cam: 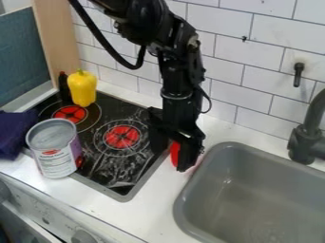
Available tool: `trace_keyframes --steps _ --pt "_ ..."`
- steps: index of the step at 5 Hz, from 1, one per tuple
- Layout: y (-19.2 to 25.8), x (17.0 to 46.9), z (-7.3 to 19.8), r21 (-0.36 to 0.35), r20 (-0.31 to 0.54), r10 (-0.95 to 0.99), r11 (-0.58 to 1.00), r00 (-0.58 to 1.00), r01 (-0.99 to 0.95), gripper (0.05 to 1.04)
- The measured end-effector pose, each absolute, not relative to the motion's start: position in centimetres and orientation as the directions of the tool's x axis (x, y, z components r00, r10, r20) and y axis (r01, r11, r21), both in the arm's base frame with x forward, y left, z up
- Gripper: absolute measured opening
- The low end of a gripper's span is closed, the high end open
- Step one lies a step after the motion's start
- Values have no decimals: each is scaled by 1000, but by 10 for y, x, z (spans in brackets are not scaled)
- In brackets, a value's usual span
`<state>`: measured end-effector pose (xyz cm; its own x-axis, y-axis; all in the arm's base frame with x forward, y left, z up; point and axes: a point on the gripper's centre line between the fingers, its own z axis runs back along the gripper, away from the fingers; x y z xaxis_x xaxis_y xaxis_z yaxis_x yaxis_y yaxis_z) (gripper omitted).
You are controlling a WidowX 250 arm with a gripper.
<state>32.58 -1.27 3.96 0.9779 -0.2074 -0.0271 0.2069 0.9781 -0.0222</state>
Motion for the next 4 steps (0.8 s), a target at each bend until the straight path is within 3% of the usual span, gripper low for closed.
trace_keyframes --steps 3,4 --pt "-17 336 42 -39 9 -205 978 979 205 961" --pt "-20 336 42 -42 9 -200 979 980 200 795"
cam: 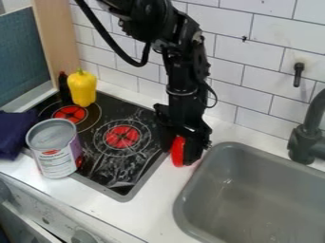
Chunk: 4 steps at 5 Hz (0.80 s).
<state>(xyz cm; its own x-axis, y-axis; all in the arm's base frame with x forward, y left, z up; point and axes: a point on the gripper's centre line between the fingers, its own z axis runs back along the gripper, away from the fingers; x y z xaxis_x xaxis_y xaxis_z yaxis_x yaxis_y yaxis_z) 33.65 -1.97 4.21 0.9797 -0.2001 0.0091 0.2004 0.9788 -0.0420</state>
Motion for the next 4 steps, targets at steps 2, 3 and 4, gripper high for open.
trace_keyframes --steps 2,3,4 --pt "-22 333 68 -34 79 -162 986 984 165 791" --pt "-18 324 93 -12 169 -91 995 981 94 791" --pt "-13 325 103 14 201 -71 997 977 70 791"
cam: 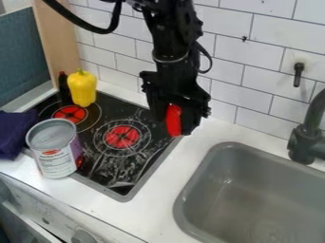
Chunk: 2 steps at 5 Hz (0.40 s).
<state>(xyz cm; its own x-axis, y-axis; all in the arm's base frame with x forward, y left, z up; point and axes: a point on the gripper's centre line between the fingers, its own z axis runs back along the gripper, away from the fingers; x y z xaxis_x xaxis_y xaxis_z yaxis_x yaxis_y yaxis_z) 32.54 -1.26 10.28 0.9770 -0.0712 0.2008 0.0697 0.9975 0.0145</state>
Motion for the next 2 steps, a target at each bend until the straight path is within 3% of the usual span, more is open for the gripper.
trace_keyframes --steps 2 --pt "61 352 97 94 134 49 994 990 -62 791"
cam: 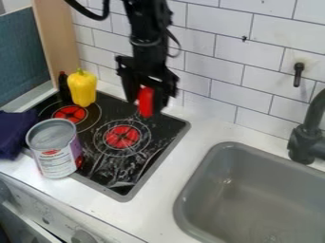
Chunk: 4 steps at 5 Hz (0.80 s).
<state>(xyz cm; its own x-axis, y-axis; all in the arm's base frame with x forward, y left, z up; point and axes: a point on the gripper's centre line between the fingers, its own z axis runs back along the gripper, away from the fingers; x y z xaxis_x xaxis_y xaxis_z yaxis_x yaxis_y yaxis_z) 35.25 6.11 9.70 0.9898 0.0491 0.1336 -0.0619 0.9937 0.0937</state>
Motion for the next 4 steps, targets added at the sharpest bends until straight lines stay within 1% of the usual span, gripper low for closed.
trace_keyframes --steps 1,2,4 --pt "99 365 94 91 109 95 990 989 -105 791" --pt "123 365 91 91 73 125 987 989 -132 791" --pt "131 370 72 59 13 132 989 991 -132 791"
